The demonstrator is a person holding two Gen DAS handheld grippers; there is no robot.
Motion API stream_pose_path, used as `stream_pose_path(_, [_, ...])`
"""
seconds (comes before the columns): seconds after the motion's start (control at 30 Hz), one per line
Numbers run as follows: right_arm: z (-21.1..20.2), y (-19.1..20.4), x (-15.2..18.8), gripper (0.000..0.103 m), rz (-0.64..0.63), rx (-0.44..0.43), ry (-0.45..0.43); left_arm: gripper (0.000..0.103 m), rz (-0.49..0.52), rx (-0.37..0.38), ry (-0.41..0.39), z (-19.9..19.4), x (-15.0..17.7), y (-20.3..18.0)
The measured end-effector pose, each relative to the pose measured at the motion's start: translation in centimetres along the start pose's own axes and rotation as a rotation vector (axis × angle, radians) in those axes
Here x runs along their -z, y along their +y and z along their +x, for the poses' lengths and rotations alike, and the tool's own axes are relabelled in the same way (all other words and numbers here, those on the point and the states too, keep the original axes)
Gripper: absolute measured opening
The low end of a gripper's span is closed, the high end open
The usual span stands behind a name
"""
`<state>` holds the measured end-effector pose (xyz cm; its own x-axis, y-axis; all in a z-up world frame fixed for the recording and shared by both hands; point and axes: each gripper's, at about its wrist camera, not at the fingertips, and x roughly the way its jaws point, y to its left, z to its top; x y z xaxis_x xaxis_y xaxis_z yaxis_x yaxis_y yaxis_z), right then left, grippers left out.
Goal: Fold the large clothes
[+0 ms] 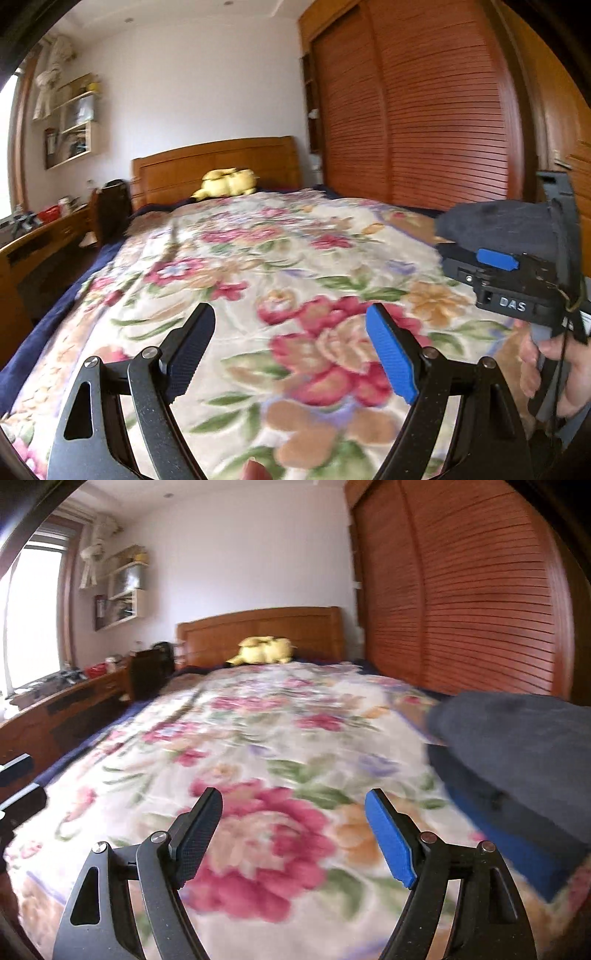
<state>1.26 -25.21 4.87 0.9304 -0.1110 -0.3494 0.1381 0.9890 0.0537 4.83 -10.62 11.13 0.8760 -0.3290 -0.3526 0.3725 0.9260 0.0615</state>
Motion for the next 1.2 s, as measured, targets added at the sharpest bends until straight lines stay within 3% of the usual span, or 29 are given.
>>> stream_pose_path(0.2, [2.1,2.9,-0.6,0.081,-0.011,-0.072,-0.015,0.084,-0.064,-0.084,0.022,2.7,0.0,4.8])
stream_pose_path(0.47, [4.7,3.8,0.0,0.081,-0.023,-0.117,-0.054,0.084,-0.094,-0.173,0.001,4.2,0.4,8.6])
stream_pose_path(0.53, [5.1,4.0,0.7,0.087,-0.015,-0.131,-0.043,0.084,-0.108,-0.191,-0.01,4.2,1.1,9.3])
stream_pose_path(0.73, [4.8,4.2,2.1,0.09,-0.054,-0.105,-0.054,0.084,-0.144,-0.202,-0.038,3.8,2.7,10.8])
stream_pose_path(0.93, [5.9,4.9,4.0,0.09,-0.094,-0.105,-0.027,0.084,-0.151,-0.206,-0.015,4.2,4.2,10.8])
stream_pose_path(1.2, [6.6,5.5,3.6,0.09,-0.109,-0.102,-0.019,0.084,-0.16,-0.201,0.014,4.8,5.1,10.7])
